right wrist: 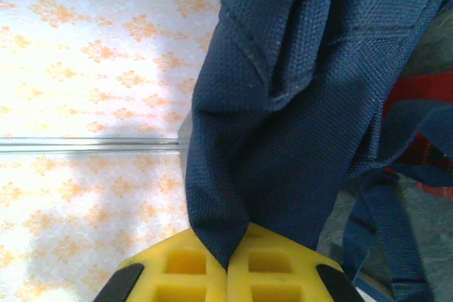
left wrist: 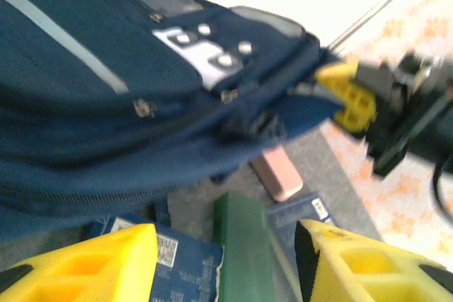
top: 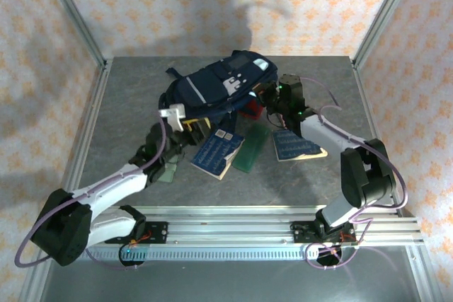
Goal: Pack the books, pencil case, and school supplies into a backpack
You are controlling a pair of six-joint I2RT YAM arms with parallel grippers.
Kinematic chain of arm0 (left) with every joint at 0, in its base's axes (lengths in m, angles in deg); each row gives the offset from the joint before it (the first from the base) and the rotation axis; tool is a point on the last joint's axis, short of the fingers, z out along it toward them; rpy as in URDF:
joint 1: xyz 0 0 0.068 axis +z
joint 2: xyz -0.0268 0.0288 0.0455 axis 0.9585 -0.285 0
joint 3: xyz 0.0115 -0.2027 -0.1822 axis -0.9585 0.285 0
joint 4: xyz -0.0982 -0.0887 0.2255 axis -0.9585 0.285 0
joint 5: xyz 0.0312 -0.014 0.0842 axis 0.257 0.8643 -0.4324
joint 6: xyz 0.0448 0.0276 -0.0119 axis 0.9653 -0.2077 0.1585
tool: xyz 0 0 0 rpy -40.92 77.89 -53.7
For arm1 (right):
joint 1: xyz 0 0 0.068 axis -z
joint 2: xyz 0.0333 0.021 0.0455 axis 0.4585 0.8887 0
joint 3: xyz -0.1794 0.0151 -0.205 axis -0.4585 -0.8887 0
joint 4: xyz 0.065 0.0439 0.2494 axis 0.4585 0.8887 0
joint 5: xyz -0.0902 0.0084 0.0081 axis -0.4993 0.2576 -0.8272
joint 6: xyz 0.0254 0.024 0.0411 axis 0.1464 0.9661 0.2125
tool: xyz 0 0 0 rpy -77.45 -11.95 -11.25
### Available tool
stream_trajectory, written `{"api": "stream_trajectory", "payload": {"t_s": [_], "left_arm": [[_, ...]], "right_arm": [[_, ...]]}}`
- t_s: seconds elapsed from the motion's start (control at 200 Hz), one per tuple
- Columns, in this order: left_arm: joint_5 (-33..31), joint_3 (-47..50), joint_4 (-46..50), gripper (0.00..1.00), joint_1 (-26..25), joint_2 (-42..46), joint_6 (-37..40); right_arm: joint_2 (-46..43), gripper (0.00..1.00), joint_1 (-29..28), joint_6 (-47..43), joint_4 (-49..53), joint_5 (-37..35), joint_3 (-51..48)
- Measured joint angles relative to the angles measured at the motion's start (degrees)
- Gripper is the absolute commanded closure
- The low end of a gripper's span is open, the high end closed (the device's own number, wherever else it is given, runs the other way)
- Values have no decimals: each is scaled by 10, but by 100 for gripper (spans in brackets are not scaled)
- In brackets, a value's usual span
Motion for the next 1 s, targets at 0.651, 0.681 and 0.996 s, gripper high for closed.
{"api": "stream_trajectory", "payload": {"t_s": [0.651, 0.681, 0.996], "left_arm": [[-219, 11, -445, 47, -123, -321, 184], [-220, 2, -451, 48, -123, -324, 189], [-224, -58, -469, 52, -125, -352, 214]], "right_arm": [[-37, 100, -47, 34, 2, -48, 0], [-37, 100, -47, 34, 2, -48, -1], [-37, 100, -52, 35, 2, -55, -2]]}}
